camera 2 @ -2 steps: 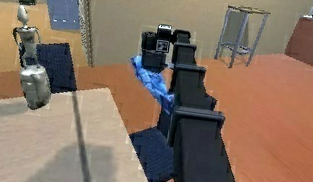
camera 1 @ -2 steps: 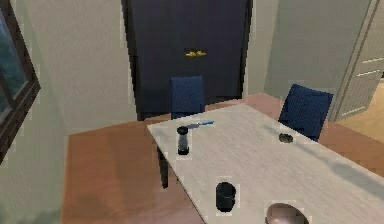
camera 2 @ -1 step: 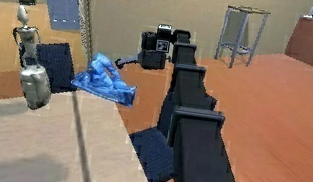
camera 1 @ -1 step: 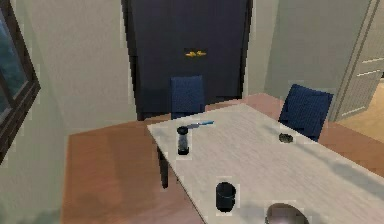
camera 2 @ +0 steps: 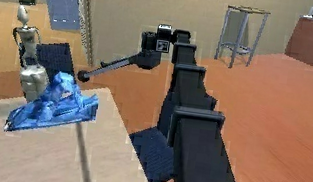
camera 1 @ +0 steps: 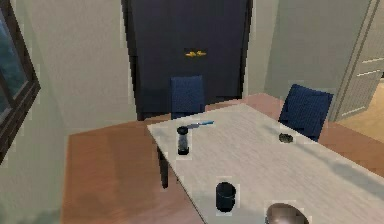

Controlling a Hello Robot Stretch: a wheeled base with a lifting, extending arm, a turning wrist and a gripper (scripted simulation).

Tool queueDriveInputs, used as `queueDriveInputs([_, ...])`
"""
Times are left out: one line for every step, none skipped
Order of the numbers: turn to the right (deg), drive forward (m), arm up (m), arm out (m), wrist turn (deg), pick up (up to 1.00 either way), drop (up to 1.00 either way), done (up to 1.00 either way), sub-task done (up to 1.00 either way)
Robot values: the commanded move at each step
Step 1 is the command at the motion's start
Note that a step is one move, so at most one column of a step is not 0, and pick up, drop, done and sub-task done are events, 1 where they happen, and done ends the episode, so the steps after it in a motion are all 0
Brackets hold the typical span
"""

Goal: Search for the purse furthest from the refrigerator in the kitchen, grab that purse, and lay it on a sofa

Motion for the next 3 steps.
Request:
queueDriveInputs([0.0,0.0,0.0,0.0,-45.0,0.0,0.0,0.0,0.0])
queueDriveInputs([0.0,0.0,0.0,0.0,-18.0,0.0,0.0,0.0,0.0])
queueDriveInputs([0.0,0.0,0.0,-0.42,0.0,0.0,0.0,0.0,0.0])
